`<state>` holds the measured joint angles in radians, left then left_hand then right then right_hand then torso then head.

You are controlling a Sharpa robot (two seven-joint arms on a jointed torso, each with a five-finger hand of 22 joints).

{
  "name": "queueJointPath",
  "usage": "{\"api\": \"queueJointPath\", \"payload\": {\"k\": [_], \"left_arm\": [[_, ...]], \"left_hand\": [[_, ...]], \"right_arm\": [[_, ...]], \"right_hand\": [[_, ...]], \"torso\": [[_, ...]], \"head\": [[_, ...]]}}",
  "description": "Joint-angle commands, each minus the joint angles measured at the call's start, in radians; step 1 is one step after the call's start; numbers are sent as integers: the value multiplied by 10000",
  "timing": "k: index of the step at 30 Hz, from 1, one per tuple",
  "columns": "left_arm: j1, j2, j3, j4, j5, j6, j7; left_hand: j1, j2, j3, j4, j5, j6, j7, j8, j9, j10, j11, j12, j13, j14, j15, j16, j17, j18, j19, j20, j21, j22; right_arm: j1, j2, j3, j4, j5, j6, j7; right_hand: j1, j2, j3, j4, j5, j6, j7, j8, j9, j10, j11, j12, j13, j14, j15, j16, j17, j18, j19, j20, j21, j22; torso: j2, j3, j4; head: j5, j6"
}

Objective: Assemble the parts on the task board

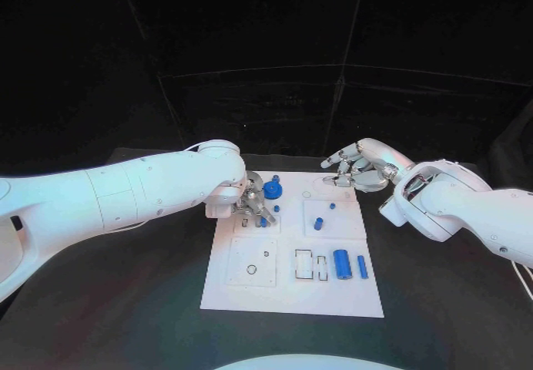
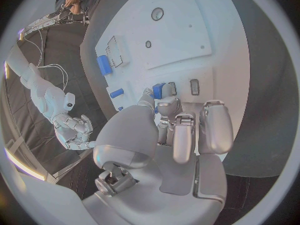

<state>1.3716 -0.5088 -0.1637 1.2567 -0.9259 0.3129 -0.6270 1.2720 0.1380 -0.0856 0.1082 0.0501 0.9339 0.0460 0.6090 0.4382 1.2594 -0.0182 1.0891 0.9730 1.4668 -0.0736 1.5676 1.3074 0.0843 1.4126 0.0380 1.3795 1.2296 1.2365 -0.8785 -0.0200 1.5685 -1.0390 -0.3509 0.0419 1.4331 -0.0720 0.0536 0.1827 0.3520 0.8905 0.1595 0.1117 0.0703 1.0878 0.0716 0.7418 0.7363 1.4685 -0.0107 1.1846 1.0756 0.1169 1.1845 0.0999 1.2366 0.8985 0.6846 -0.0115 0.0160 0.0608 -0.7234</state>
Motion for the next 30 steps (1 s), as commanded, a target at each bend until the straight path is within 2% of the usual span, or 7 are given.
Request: {"api": "queueJointPath", "payload": {"k": [1, 6, 8, 14, 19, 26, 30], "left_arm": [[4, -7, -2, 27, -18, -239, 109], [-1, -103, -3, 105, 219, -683, 354], [-3, -201, -3, 194, 353, -884, 455], [-5, -541, -3, 553, 507, -1413, 601], [-11, -852, -4, 911, 429, -1868, 670], [-94, -1240, -10, 1374, -63, -2520, 874], [-246, -1446, -13, 1624, -481, -2880, 1023]], "left_hand": [[315, 170, 413, -231, 4, -93, -29, -13, 6, -9, -81, -57, -15, 1040, -109, 32, 2634, -161, 23, -97, 57, 28], [741, 346, 1605, -800, 27, -195, -35, -61, 11, -51, -132, -187, -68, 1040, -145, 32, 2634, -155, 4, -151, 49, 35], [628, 291, 2363, -1001, 24, -204, -12, -17, 52, -31, -122, -245, -104, 1040, -109, 32, 2634, -157, -7, -142, 42, 36], [-627, -585, 4901, -1358, -2, -230, 34, 213, 232, 109, -110, -236, -77, 1040, -71, 32, 2634, -160, 16, -110, 74, 139], [-1532, -1116, 6603, -1510, -9, -263, 10, 452, 408, 170, -66, -232, -87, 1040, -90, 32, 2634, -167, 22, -87, 73, 180], [-1928, -1331, 7335, -1598, 2, -297, -2, 615, 527, 181, -74, -271, -146, 1040, -98, 32, 2634, -167, 26, -91, 69, 200], [-1972, -1356, 7424, -1610, 1, -303, -3, 636, 542, 166, -76, -308, -190, 1040, -99, 32, 2634, -164, 20, -92, 59, 189]], "right_arm": [[21, 13, 6, 3, -30, 61, 36], [21, 24, 6, -13, -30, 89, 33], [21, 29, 6, -24, -30, 108, 29], [20, 42, 5, -66, -30, 154, 19], [20, 44, 5, -102, -22, 183, 15], [20, 2, 4, -120, -11, 228, 29], [20, -14, 4, -131, -8, 252, 49]], "right_hand": [[84, 13, 3, 43, 58, -76, 1, 31, 6, -61, -40, -51, -17, -55, 3, -63, -20, 139, -49, -6, -62, -19], [98, 8, 15, 49, 133, -83, 2, 43, 7, -63, -40, -58, -39, -57, 3, -89, -34, 143, -56, -6, -88, -47], [101, 5, 18, 52, 161, -85, 3, 47, 7, -64, -40, -60, -47, -57, 3, -99, -40, 144, -58, -6, -97, -56], [102, 2, 20, 55, 177, -87, 4, 50, 7, -65, -40, -62, -52, -63, 4, -123, -66, 149, -72, -6, -113, -82], [100, 0, 20, 58, 188, -89, 4, 51, 7, -67, -39, -63, -55, -64, 4, -129, -70, 152, -81, -6, -124, -100], [81, -3, 15, 77, 208, -93, 7, 56, 7, -67, -34, -64, -64, -67, 6, -147, -84, 154, -85, -5, -136, -114], [81, -3, 15, 77, 208, -93, 7, 56, 7, -67, -34, -64, -64, -67, 6, -147, -84, 154, -85, -5, -136, -114]], "torso": [[2, 5, -4], [1, 5, -1], [1, 4, 2], [-6, 11, 21], [-4, -6, 12], [-13, 22, 33], [-12, 2, 36]], "head": [[15, -9], [19, -26], [12, -42], [3, -52], [2, -39], [1, -63], [6, -65]]}}
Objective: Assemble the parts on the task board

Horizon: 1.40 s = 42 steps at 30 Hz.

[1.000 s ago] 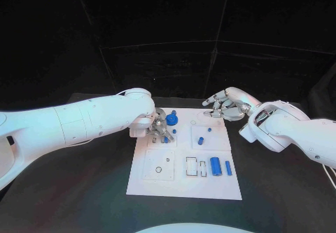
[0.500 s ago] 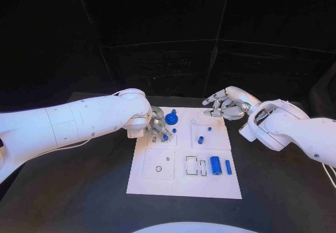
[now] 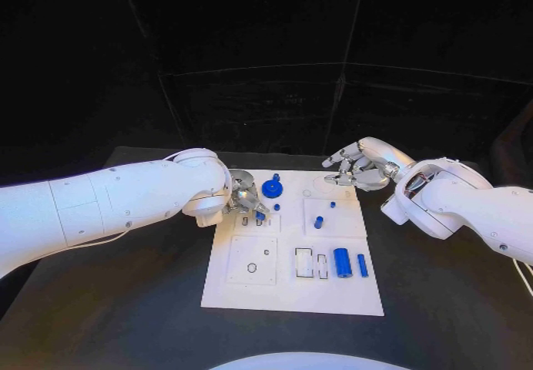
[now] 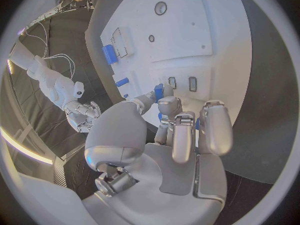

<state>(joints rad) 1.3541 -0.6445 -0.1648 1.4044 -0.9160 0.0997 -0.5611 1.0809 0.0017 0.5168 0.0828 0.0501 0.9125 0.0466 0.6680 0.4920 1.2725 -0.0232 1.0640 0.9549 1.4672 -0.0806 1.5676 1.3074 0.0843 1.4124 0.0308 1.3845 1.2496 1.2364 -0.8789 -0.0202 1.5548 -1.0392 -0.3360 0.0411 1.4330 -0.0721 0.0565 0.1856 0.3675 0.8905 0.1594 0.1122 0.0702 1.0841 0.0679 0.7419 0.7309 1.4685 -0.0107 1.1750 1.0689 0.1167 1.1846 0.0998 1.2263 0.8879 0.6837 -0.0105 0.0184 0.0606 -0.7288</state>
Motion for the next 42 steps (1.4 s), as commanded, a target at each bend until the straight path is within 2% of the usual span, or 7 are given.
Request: {"api": "queueJointPath", "payload": {"k": [1, 2, 3, 6, 14, 21, 42], "left_arm": [[-104, -119, -3, 184, -663, -809, 389], [-154, -159, -4, 233, -783, -891, 420], [-197, -185, -4, 266, -880, -956, 444], [-311, -230, -6, 323, -1134, -1091, 486], [-542, -241, -7, 342, -1629, -1362, 510], [-579, -234, -7, 362, -1750, -1306, 461], [-590, -384, -6, 475, -1757, -463, 117]], "left_hand": [[-84, -10, 1446, -1363, 1, -90, -10, 59, 13, 40, -27, -59, -12, 1036, -31, 32, 2634, -168, 33, -21, 22, 13], [-84, -10, 1446, -1363, 1, -90, -10, 59, 13, 40, -27, -59, -12, 1036, -31, 32, 2634, -168, 33, -21, 22, 13], [-84, -10, 1446, -1363, 1, -90, -10, 59, 13, 40, -27, -59, -12, 1036, -31, 32, 2634, -168, 33, -21, 22, 13], [-98, -23, 1484, -1372, 1, -88, -13, 70, 20, 46, -30, -59, -15, 1036, -33, 32, 2634, -171, 41, -22, 30, 28], [-107, -36, 1513, -1381, 0, -90, -15, 77, 26, 49, -31, -61, -17, 1036, -35, 32, 2634, -173, 49, -23, 37, 43], [-107, -36, 1513, -1381, 0, -90, -15, 77, 26, 49, -31, -61, -17, 1036, -35, 32, 2634, -173, 49, -23, 37, 43], [-164, -98, 1600, -1401, -1, -75, -23, 117, 50, 112, -38, 8, 55, 1036, -38, 32, 2634, -176, 58, -26, 44, 59]], "right_arm": [[21, -13, 5, 1, -3, 107, 60], [21, -15, 5, -5, 0, 112, 64], [21, -16, 5, -11, 3, 116, 67], [21, -16, 5, -23, 9, 124, 74], [20, -11, 4, -51, 17, 132, 97], [20, -8, 4, -58, 18, 138, 102], [19, 37, 3, -109, 19, 198, 106]], "right_hand": [[81, -2, -14, 48, 53, -93, 7, 52, 7, -30, 2, -65, -9, -67, 6, -51, -16, 156, -86, -5, -33, -8], [81, -2, -14, 48, 53, -93, 7, 52, 7, -30, 2, -65, -9, -67, 6, -51, -16, 156, -86, -5, -33, -8], [81, -2, -14, 48, 53, -93, 7, 52, 7, -30, 2, -65, -9, -67, 6, -51, -16, 156, -86, -5, -33, -8], [81, -2, -14, 48, 53, -93, 7, 52, 7, -30, 2, -65, -9, -67, 6, -51, -16, 156, -86, -5, -33, -8], [81, -2, -14, 48, 53, -93, 7, 52, 7, -30, 2, -65, -9, -67, 6, -51, -16, 156, -86, -5, -33, -8], [81, -2, -14, 48, 53, -93, 7, 52, 7, -30, 2, -65, -9, -67, 6, -51, -16, 156, -86, -5, -33, -8], [81, -2, -14, 48, 53, -93, 7, 52, 7, -30, 2, -65, -9, -67, 6, -51, -16, 156, -86, -5, -33, -8]], "torso": [[-4, -12, 23], [-6, -14, 35], [5, -10, 15], [-1, -2, 39], [11, -7, -9], [20, -5, -13], [11, -7, 6]], "head": [[4, -19], [1, -26], [33, -25], [21, -35], [61, -24], [53, -33], [65, -98]]}}
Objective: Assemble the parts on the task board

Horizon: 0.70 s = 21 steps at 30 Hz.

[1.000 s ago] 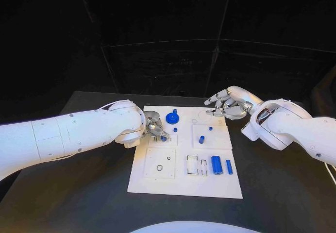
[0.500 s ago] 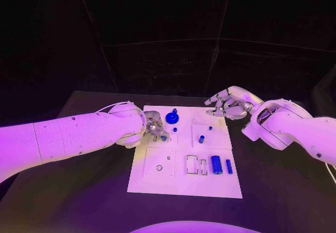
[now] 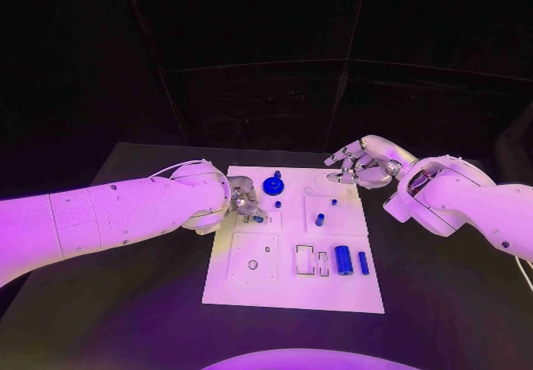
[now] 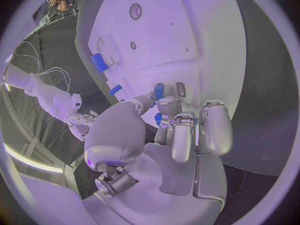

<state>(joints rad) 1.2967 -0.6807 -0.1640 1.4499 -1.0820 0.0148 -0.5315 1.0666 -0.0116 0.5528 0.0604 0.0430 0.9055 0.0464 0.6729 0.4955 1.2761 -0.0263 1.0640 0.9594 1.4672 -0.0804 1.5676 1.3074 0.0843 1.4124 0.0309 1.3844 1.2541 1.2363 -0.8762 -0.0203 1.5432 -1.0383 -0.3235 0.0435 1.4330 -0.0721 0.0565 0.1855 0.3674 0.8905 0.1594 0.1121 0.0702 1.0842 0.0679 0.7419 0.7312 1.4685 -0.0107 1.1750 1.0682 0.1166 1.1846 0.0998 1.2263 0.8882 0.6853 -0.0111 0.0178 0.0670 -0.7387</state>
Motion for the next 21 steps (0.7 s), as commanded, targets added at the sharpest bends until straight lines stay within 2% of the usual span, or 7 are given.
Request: {"api": "queueJointPath", "payload": {"k": [1, 13, 17, 21], "left_arm": [[-16, -26, -13, 21, -91, 408, -184], [-16, -17, -12, -26, 175, 459, -195], [-15, 33, -12, -81, 324, 448, -187], [-14, 88, -12, -155, 400, 457, -170]], "left_hand": [[-21, 35, 1241, -1177, 69, -4, -21, 68, 15, 75, -8, 8, 10, 1036, -39, 32, 2634, -177, 59, -28, 44, 14], [-186, -46, 1283, -1128, 66, 21, -28, 113, 40, 113, -10, 21, 13, 1036, -39, 32, 2634, -176, 59, -29, 37, 13], [-565, -52, 1188, -845, 57, 88, -45, 157, 57, 171, -18, 70, 53, 1036, -40, 32, 2634, -178, 64, -31, 35, 24], [-1228, -100, 920, -341, 55, 171, -60, 153, 40, 212, -24, 125, 98, 1036, -47, 32, 2634, -180, 76, -37, 37, 43]], "right_arm": [[19, 12, 5, 6, 9, 74, 82], [19, 27, 5, -6, 9, 72, 83], [19, 34, 5, -7, 9, 67, 87], [19, 44, 5, -7, 9, 66, 86]], "right_hand": [[82, -2, -13, 49, 54, -94, 7, 52, 7, -31, 2, -66, -12, -67, 6, -51, -10, 157, -86, -5, -33, -11], [58, -2, -14, 80, 88, -99, 9, 64, 8, -31, 4, -66, -29, -69, 9, -75, -22, 159, -91, -3, -55, -32], [58, -2, -14, 80, 88, -99, 9, 64, 8, -31, 4, -66, -29, -69, 9, -75, -22, 159, -91, -3, -55, -32], [55, -1, -14, 85, 91, -100, 9, 65, 8, -32, 4, -66, -31, -69, 9, -78, -24, 161, -98, -2, -63, -45]], "torso": [[-4, 2, 14], [-5, 9, -11], [-2, 14, -2], [0, 12, 4]], "head": [[2, 9], [-14, 6], [-16, 9], [-21, 5]]}}
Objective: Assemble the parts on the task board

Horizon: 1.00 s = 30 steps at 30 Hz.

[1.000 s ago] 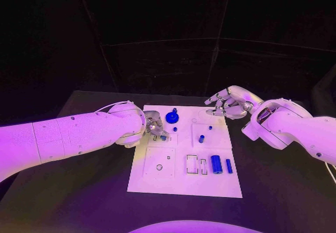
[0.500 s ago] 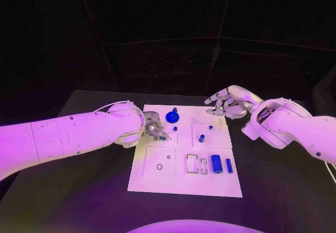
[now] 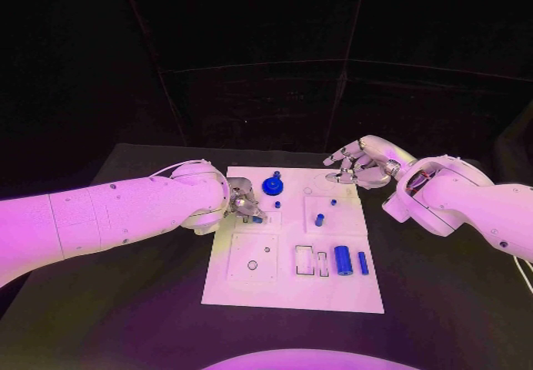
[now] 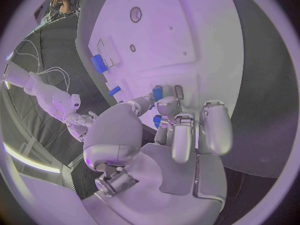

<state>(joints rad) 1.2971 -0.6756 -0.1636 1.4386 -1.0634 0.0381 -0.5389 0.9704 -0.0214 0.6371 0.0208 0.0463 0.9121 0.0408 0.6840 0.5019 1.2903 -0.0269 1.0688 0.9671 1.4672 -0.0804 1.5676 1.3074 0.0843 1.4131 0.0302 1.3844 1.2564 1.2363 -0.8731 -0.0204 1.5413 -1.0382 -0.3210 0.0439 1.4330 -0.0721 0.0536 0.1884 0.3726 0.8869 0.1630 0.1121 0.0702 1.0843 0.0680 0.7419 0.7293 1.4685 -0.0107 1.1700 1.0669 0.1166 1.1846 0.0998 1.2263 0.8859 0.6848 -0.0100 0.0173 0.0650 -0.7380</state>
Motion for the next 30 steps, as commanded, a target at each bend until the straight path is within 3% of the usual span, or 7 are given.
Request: {"api": "queueJointPath", "payload": {"k": [1, 13, 23, 27, 30], "left_arm": [[-17, 55, -16, -65, 227, 228, -93], [-11, 310, -14, -390, 273, 522, -132], [-10, 370, -14, -474, 275, 490, -121], [-10, 383, -14, -500, 275, 451, -124], [-10, 390, -14, -522, 275, 417, -137]], "left_hand": [[-385, -2, 38, 141, 22, 119, -10, 37, -30, 76, -24, 88, 32, 1036, -52, 32, 2634, -181, 72, -33, 38, 26], [-768, -202, -159, 295, 21, 197, -44, 27, -50, 122, -50, 185, 131, 1036, -79, 32, 2634, -183, 84, -56, 39, 51], [-960, -154, -226, 418, 22, 296, -70, 32, -64, 197, -71, 287, 238, 1036, -96, 32, 2634, -199, 123, -72, 79, 130], [-1197, -159, -332, 573, 21, 359, -78, 16, -85, 232, -81, 319, 267, 1036, -104, 32, 2634, -205, 140, -82, 93, 163], [-1552, -285, -625, 798, 20, 433, -68, 14, -99, 261, -73, 348, 295, 1036, -99, 32, 2634, -212, 156, -84, 106, 195]], "right_arm": [[19, 15, 5, 13, 9, 40, 81], [20, 7, 5, 52, 9, 31, 83], [20, -10, 5, 70, 9, 12, 100], [20, -7, 5, 69, 9, 13, 101], [20, -4, 5, 67, 9, 14, 102]], "right_hand": [[50, 0, 15, 62, 42, -66, -27, 67, 8, -33, 5, -66, -15, -70, 9, -32, -13, 164, -105, -2, -73, -37], [50, 0, 15, 62, 42, -66, -27, 67, 8, -33, 5, -66, -15, -70, 9, -32, -13, 164, -105, -2, -73, -37], [43, 1, 15, 70, 45, -67, -26, 70, 8, -34, 5, -67, -19, -73, 10, -48, -28, 167, -115, -1, -85, -57], [43, 1, 15, 70, 45, -67, -26, 70, 8, -34, 5, -67, -19, -73, 10, -48, -28, 167, -115, -1, -85, -57], [39, -1, 13, 76, 48, -68, -26, 73, 8, -35, 6, -66, -22, -75, 10, -59, -39, 170, -121, -1, -94, -70]], "torso": [[7, 1, 7], [4, 1, -8], [0, -2, 8], [5, -5, 10], [-2, -4, 7]], "head": [[3, -6], [-16, -24], [-35, -34], [-48, -23], [-42, -29]]}}
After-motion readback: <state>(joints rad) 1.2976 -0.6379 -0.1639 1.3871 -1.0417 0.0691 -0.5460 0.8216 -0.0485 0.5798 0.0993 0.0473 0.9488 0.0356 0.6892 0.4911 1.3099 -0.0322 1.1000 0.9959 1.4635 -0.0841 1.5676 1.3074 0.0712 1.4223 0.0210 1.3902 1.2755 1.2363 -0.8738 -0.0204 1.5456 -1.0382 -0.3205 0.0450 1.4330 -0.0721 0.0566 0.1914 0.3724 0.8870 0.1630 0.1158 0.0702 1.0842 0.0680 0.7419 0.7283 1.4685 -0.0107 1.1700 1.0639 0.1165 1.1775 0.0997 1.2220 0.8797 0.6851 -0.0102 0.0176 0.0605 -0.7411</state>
